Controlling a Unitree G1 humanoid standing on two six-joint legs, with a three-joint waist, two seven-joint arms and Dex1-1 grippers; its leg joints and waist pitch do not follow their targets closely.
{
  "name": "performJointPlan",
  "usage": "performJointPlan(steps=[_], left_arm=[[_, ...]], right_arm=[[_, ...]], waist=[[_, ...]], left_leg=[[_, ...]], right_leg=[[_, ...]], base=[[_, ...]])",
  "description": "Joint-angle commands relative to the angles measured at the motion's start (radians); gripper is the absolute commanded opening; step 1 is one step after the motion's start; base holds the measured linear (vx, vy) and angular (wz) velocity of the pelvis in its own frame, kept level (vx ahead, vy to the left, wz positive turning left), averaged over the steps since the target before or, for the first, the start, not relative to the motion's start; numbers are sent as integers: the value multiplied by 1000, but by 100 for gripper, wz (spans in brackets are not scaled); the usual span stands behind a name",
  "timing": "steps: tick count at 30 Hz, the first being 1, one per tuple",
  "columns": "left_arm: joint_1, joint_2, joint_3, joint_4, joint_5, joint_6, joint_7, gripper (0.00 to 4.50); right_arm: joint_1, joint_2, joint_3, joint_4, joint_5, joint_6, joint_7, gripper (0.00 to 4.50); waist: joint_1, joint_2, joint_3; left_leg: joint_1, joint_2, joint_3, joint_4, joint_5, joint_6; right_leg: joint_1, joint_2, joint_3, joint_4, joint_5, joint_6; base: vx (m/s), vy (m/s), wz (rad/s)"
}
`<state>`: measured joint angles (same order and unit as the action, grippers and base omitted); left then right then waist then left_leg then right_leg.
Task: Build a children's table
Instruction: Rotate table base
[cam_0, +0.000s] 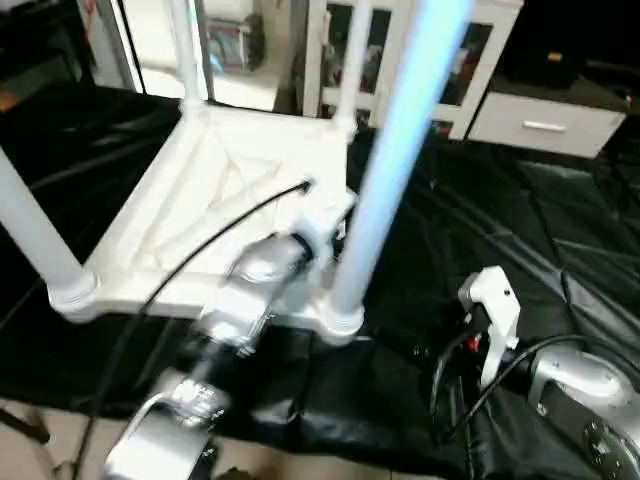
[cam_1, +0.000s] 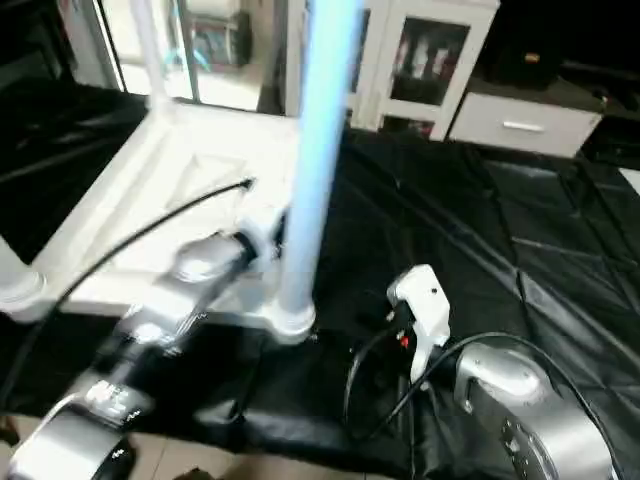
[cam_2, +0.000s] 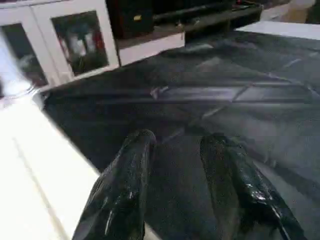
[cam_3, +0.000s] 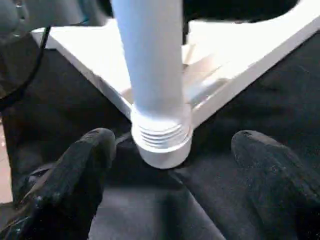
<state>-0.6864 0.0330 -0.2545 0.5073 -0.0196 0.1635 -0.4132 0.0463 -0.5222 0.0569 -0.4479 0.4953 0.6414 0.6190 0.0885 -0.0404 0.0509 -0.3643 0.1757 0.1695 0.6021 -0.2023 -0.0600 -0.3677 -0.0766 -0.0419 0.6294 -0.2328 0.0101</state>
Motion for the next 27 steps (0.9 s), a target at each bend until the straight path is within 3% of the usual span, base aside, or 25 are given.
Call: performJointPlan(steps=[1,4,10,13,14,15,16,17,19,20,24,27], left_arm=[[-27,-20,-10,63,23,-37,25,184],[-41,-23,1,121,35,-75,25,184],[4,41,46,124,-6,-121,-46,184],[58,122,109,92,-84,-125,-167,184],[64,135,121,87,-101,-113,-195,212],[64,135,121,87,-101,-113,-195,212],[102,200,130,32,-138,-56,-297,218],[103,203,130,30,-138,-54,-300,218],[146,294,122,-34,-168,-7,-423,224],[148,301,121,-36,-168,-6,-432,254],[188,459,70,-103,-189,45,-678,285],[186,494,33,-108,-163,35,-740,306]], right_arm=[[0,-5,-11,-3,-8,0,-4,408],[4,-5,-13,-5,-8,1,-4,408],[6,0,-11,-7,-4,2,-6,408],[6,3,-9,-6,1,3,-6,408],[6,3,-8,-6,2,4,-5,408],[6,3,-8,-6,2,4,-5,408],[8,1,-7,-1,2,2,0,408],[8,1,-7,-1,2,2,0,408],[7,-3,-3,6,1,-1,9,408],[7,-4,-2,6,1,-1,11,408],[9,-40,20,-8,10,-4,71,408],[7,-58,36,-17,10,-4,99,408]], waist=[[4,0,-65],[5,-2,-64],[4,0,-60],[4,1,-60],[5,4,-61],[3,4,-61],[5,1,-61],[6,3,-60],[6,6,-59],[5,8,-57],[3,14,-53],[4,17,-52]], left_leg=[[5,48,-21,-62,-46,51],[5,51,-22,-62,-46,75],[12,58,-22,-68,-95,57],[12,58,-21,-70,-96,51],[12,56,-21,-70,-85,47],[13,57,-20,-71,-87,46],[14,57,-20,-70,-87,44],[15,59,-21,-73,-88,42],[17,59,-19,-74,-104,34],[14,59,-19,-78,-104,29],[19,58,-17,-84,-157,-2],[23,59,-16,-87,-180,-17]], right_leg=[[48,-68,45,-65,154,-213],[48,-72,44,-66,150,-229],[43,-74,43,-69,67,-235],[41,-73,43,-67,65,-236],[39,-72,42,-63,77,-237],[37,-71,42,-63,82,-238],[37,-73,42,-62,84,-238],[37,-75,42,-61,78,-240],[32,-73,42,-62,59,-236],[32,-72,42,-62,46,-231],[26,-69,43,-64,-7,-215],[23,-70,44,-67,-12,-215]], base=[[0,0,0],[0,0,0],[0,0,0],[0,0,0],[0,0,0],[0,0,0],[0,0,0],[0,0,0],[0,0,0],[0,0,0],[0,0,0],[0,0,0]])
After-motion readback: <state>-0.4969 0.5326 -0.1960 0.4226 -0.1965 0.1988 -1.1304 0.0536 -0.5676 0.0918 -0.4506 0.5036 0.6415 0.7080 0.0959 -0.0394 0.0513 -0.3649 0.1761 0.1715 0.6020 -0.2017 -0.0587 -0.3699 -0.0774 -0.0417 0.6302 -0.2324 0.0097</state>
